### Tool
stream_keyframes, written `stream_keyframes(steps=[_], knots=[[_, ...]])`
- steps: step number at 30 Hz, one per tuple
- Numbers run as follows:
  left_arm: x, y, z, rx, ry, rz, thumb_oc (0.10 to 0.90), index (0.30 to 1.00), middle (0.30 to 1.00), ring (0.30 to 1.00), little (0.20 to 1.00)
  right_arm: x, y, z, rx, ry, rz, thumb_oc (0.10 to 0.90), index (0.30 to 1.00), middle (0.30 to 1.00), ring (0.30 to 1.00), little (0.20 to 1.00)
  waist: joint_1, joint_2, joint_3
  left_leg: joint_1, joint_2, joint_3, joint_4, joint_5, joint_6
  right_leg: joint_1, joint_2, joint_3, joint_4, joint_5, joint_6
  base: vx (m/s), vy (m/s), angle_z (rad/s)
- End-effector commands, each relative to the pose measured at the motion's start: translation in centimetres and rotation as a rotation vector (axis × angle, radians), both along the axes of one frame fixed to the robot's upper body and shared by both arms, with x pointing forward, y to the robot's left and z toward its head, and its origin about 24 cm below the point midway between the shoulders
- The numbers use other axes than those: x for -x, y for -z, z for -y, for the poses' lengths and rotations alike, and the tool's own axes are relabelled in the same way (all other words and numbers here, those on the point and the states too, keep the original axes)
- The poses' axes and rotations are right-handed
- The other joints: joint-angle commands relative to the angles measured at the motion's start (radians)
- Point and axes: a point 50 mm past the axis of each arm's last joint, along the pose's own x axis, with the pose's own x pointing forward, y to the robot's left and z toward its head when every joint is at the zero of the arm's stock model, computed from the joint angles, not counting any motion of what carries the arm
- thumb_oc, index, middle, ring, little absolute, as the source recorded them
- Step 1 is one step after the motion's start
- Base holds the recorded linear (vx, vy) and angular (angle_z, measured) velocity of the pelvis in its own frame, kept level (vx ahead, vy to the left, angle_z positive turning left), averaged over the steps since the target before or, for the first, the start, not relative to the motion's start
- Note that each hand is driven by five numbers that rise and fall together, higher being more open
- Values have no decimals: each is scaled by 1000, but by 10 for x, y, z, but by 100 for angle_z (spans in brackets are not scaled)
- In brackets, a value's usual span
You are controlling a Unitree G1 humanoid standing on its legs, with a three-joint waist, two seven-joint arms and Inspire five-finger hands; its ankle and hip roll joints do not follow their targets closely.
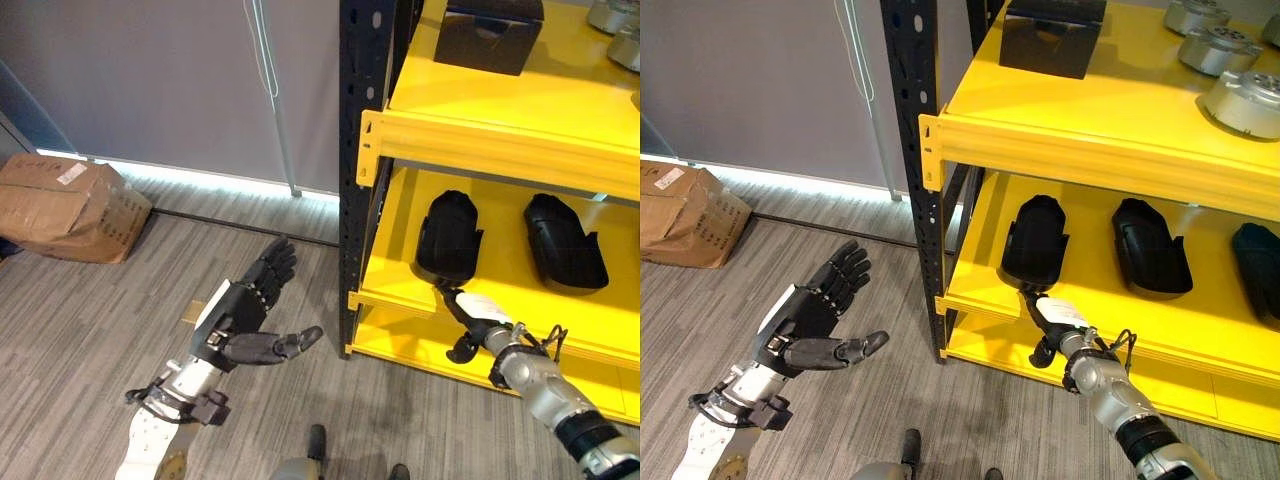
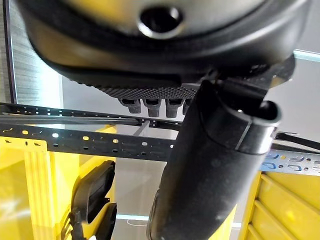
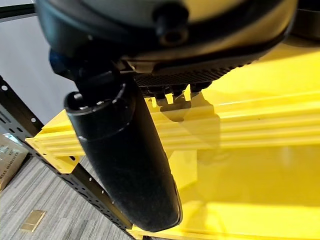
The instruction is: Move parts from the plastic box to the shelf.
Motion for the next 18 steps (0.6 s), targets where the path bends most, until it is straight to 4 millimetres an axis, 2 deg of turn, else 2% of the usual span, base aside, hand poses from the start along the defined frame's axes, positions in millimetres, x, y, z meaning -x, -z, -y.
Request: stream_keyframes(steps=[1, 6, 9, 14, 15, 18], knots=[[-13, -53, 15, 36, 89, 290, 900, 1000, 1000, 1000, 1000, -38, -43, -20, -21, -68, 139, 900, 1000, 1000, 1000, 1000, 28, -15, -15, 68, 61, 29, 78, -144, -32, -99, -19, -23, 47, 36, -19, 1, -6, 4], [-12, -52, 15, 39, 92, 290, 900, 1000, 1000, 1000, 1000, -37, -40, -34, -27, -124, 108, 900, 1000, 1000, 1000, 1000, 31, -12, -10, 63, 62, 25, 81, -140, -35, -102, -19, -26, 53, 34, -21, -2, -2, 2], [-11, -52, 15, 37, 96, 289, 900, 1000, 1000, 1000, 1000, -34, -36, -34, -22, -94, 112, 900, 1000, 1000, 1000, 1000, 30, -12, -11, 65, 62, 25, 79, -139, -34, -102, -18, -25, 55, 34, -22, 0, 0, 0], [-11, -51, 17, 41, 98, 289, 900, 1000, 1000, 1000, 1000, -34, -29, -18, 0, 44, 132, 900, 1000, 1000, 1000, 1000, 29, -8, -11, 65, 62, 25, 80, -138, -34, -104, -19, -26, 59, 32, -23, 0, 0, 0], [-12, -51, 19, 42, 106, 290, 900, 1000, 1000, 1000, 1000, -38, -28, -5, 23, 150, 146, 900, 1000, 1000, 1000, 1000, 30, -2, -9, 63, 63, 25, 83, -138, -34, -106, -20, -28, 63, 32, -24, 0, 0, 0], [-12, -52, 19, 43, 111, 295, 900, 1000, 1000, 1000, 1000, -38, -29, 5, 42, 209, 153, 900, 1000, 1000, 1000, 1000, 29, 4, -7, 62, 62, 27, 84, -138, -34, -107, -20, -26, 64, 32, -24, 0, 0, 0]])
